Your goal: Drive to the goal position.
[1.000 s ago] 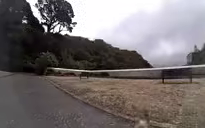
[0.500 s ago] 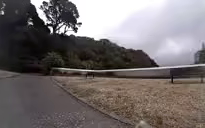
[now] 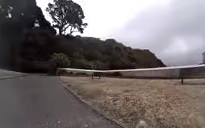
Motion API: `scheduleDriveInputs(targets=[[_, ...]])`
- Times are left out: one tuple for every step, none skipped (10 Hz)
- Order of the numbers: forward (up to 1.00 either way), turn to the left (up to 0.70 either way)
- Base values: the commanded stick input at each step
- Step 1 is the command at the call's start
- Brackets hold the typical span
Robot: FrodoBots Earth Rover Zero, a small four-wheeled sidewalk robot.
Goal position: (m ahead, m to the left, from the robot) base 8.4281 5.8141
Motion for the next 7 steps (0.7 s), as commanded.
scheduleDriveInputs(targets=[[0.45, 0.27], [0.45, 0.27], [0.45, 0.27], [0.45, 0.27], [0.45, 0.27], [0.45, 0.27], [0.45, 0.27]])
